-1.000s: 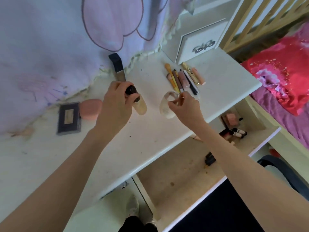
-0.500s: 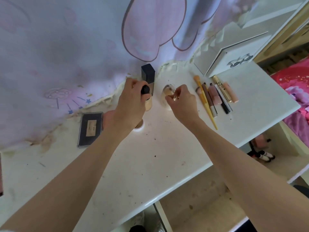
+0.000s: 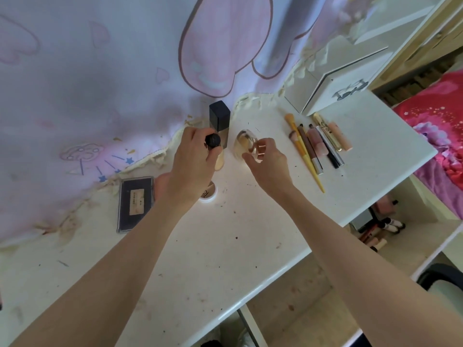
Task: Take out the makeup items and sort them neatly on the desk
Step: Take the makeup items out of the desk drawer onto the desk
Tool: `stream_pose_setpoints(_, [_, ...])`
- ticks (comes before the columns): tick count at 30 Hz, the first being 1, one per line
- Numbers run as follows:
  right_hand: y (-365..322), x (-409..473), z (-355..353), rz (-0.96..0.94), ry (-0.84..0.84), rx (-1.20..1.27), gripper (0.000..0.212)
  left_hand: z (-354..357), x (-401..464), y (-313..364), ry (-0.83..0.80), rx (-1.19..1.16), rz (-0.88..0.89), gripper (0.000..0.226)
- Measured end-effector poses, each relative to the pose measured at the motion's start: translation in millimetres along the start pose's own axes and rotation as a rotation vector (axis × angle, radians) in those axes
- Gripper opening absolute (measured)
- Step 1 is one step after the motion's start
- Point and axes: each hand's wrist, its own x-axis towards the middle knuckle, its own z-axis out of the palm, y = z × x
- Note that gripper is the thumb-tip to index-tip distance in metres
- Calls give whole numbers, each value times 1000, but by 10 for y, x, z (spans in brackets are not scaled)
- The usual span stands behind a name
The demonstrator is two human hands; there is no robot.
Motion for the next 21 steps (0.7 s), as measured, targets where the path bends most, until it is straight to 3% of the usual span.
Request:
stream_pose_setpoints(13, [239,-383,-353,-97,-40,-129,44,11,-25,104,-37,61,-7,33])
stream_pose_setpoints(17, [393,-696,-609,-170,-32,-212,45,29,-432,264,64,161,24,41])
stream_pose_setpoints(21, [756,-1159,-1003,-220,-37,-315,47,251,-1091,585,1,163,188,42])
